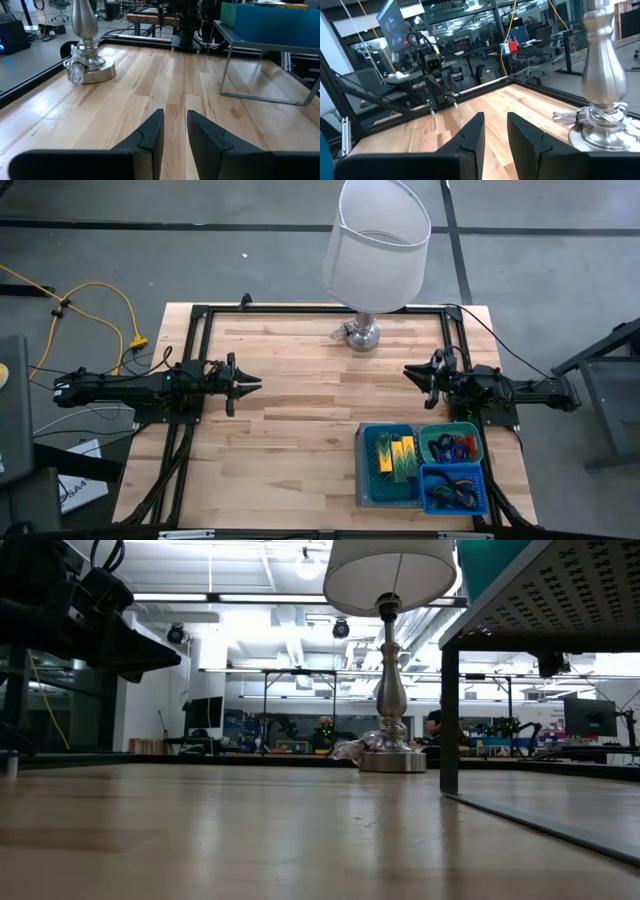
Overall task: Pick & Place Office Desk Supplies
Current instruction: Return to Home Position
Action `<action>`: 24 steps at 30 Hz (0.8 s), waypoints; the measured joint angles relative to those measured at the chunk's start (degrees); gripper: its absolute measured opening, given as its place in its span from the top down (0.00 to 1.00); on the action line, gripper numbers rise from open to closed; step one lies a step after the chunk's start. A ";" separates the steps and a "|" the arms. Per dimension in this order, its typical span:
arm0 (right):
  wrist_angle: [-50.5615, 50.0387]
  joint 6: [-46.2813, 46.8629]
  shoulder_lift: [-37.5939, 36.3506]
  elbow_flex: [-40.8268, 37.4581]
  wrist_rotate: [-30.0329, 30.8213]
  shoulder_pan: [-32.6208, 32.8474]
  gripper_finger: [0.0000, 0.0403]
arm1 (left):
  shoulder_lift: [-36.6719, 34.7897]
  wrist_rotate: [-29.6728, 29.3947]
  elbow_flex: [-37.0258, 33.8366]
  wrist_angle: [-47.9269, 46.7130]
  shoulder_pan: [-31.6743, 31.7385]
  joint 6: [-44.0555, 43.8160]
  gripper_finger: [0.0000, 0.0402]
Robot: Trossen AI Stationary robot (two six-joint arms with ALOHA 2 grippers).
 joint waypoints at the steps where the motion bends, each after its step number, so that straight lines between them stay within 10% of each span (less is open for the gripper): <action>1: -0.11 -0.03 0.00 0.00 -0.16 0.00 0.82 | 0.00 0.01 0.00 0.02 0.00 0.01 0.80; 24: -3.04 -2.02 0.00 -0.07 -16.39 -0.02 0.82 | 0.00 0.00 0.00 0.02 -0.01 0.02 0.80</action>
